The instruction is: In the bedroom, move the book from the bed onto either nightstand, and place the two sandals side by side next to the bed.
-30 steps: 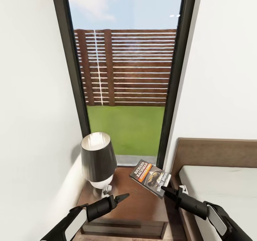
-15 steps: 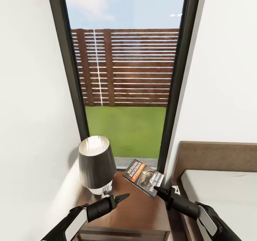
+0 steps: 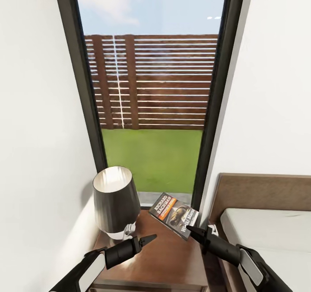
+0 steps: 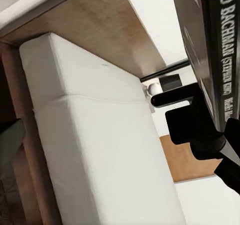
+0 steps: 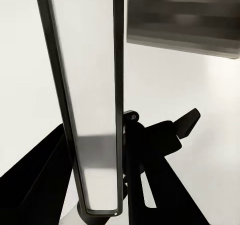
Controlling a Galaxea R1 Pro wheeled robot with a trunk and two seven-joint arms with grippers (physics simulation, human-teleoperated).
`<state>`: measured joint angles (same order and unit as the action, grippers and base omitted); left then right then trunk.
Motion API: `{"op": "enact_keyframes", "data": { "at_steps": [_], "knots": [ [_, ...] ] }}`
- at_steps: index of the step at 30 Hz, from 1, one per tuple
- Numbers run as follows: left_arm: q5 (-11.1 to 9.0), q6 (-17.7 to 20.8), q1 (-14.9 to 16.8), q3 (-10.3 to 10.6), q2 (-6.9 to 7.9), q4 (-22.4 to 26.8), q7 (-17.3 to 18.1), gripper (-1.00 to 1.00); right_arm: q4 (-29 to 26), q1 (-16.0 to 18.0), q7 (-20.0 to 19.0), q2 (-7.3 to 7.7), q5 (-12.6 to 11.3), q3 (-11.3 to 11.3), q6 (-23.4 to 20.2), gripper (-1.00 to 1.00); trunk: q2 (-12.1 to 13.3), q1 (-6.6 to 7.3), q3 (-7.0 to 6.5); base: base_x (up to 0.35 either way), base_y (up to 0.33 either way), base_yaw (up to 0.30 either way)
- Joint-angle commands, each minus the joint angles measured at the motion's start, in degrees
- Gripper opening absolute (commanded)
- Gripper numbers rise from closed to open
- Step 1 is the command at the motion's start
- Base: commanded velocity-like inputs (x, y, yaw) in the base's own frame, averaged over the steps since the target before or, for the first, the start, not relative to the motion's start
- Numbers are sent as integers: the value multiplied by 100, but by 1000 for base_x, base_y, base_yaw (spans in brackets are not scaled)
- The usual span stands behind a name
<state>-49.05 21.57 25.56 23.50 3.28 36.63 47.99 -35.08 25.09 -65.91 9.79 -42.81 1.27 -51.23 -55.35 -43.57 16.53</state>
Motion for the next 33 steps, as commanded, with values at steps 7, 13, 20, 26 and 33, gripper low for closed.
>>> {"op": "enact_keyframes", "data": {
  "at_steps": [7, 13, 20, 26, 33],
  "knots": [
    [-61, 49, 4, 23, 4, 2, -8, 100, 2, 4, -9, 10, -26, -120, -32, -100, -246, -132, 115, 0, 0, 0],
    [-61, 49, 5, 23, 3, 2, -9, 100, 2, 4, -9, 11, -26, -150, -30, -100, -487, -264, 223, 0, 0, 0],
    [-61, 49, 4, 23, -3, 2, -9, 100, 2, 4, -9, 7, -26, -158, -28, -100, -767, -418, 348, 0, 0, 0],
    [-61, 49, 7, 23, -3, 2, -9, 100, 2, 4, -9, 7, -26, -161, -28, -100, -1008, -550, 456, 0, 0, 0],
    [-57, 49, 7, 23, -3, 2, -9, 100, 2, 4, -9, 13, -26, -162, -29, -100, -1289, -703, 582, 0, 0, 0]
  ]
}}
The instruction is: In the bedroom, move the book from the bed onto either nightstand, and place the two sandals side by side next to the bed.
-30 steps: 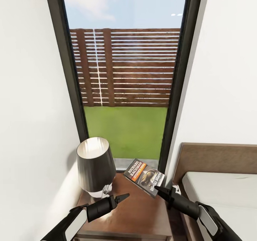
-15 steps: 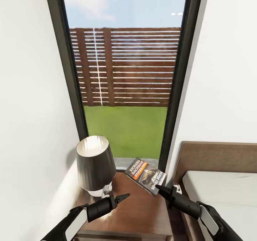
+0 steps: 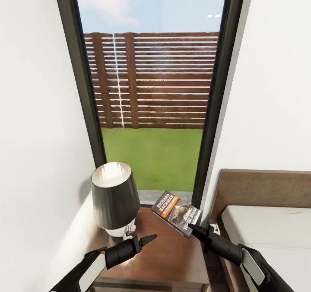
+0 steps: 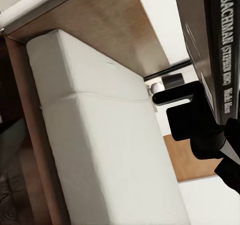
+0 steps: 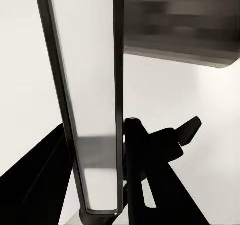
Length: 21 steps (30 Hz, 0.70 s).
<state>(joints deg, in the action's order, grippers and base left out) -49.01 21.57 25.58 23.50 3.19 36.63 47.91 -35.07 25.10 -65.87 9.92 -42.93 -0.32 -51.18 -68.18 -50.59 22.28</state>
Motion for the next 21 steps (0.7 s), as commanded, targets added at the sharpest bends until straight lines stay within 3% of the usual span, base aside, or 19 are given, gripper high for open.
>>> {"op": "enact_keyframes", "data": {
  "at_steps": [1, 7, 12, 21],
  "knots": [
    [-63, 49, 2, 23, 6, 2, -1, 100, 3, 4, -14, -2, -13, -4, -34, -100, -46, -23, 25, 0, 0, 0],
    [-59, 49, 2, 23, 6, 2, -1, 100, 10, 4, 92, 0, -13, -4, -34, -100, -286, -155, 133, 0, 0, 0],
    [-61, 49, 4, 23, 6, 2, -1, 100, 3, 4, 595, -4, -13, -4, -40, -100, -487, -264, 222, 0, 0, 0],
    [-62, 49, 6, 23, 6, 2, -1, 100, 1, 4, 711, 1, -13, -4, -41, -100, -567, -308, 258, 0, 0, 0]
  ]
}}
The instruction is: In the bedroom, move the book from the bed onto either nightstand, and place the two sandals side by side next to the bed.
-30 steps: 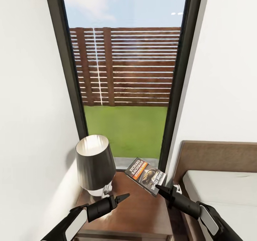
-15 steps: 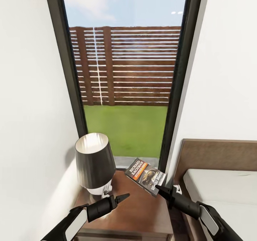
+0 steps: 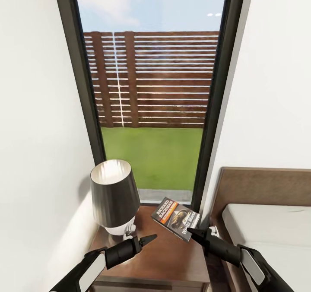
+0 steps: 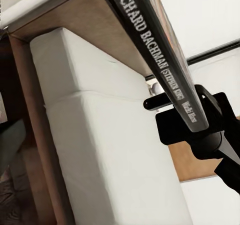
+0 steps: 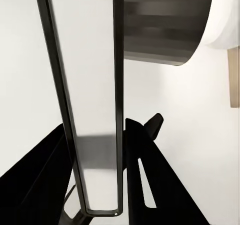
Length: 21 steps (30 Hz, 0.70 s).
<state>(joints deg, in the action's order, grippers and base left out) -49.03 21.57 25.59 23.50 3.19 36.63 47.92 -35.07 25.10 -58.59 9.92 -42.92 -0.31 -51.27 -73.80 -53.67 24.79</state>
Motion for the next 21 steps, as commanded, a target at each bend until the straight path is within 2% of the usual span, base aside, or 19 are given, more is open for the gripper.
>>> {"op": "enact_keyframes", "data": {
  "at_steps": [1, 10, 16, 21],
  "knots": [
    [-62, 49, 4, 23, 6, 2, -2, 100, 0, 4, -15, 1, -15, -4, -32, -100, -45, -23, 25, 0, 0, 0],
    [-62, 49, 5, 23, 6, 1, -2, 100, 0, 4, -8, -2, -15, -4, -32, -100, -406, -220, 186, 0, 0, 0],
    [-62, 49, 4, 23, 6, 0, -2, 100, 0, 4, 52, -2, -15, -4, -30, -100, -406, -220, 186, 0, 0, 0],
    [-63, 49, 2, 23, 6, -1, -2, 100, 0, 4, 323, -6, -15, -4, -30, -100, -406, -220, 186, 0, 0, 0]
  ]
}}
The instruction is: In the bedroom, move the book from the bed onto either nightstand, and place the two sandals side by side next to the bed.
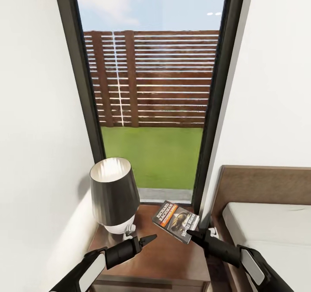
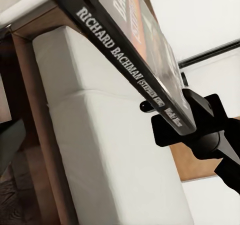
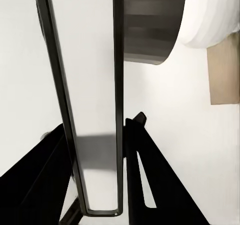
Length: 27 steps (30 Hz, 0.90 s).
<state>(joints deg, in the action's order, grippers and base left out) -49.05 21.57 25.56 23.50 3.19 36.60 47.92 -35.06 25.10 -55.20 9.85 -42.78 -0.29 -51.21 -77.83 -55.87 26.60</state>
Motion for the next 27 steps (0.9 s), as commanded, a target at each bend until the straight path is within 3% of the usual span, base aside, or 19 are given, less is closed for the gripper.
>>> {"op": "enact_keyframes", "data": {
  "at_steps": [1, 8, 27],
  "knots": [
    [-60, 49, 4, 23, 6, 3, -2, 100, 0, 4, -6, 0, -29, -6, -37, -100, -4, 0, 6, 0, 0, 0],
    [-60, 49, 7, 23, 6, -3, -2, 100, 0, 4, 35, 1, -29, -6, -38, -100, -4, 0, 6, 0, 0, 0],
    [-59, 49, 4, 23, 6, -2, -2, 100, 0, 4, 36, 0, -29, -6, -38, -100, -766, -417, 347, 0, 0, 0]
  ]
}}
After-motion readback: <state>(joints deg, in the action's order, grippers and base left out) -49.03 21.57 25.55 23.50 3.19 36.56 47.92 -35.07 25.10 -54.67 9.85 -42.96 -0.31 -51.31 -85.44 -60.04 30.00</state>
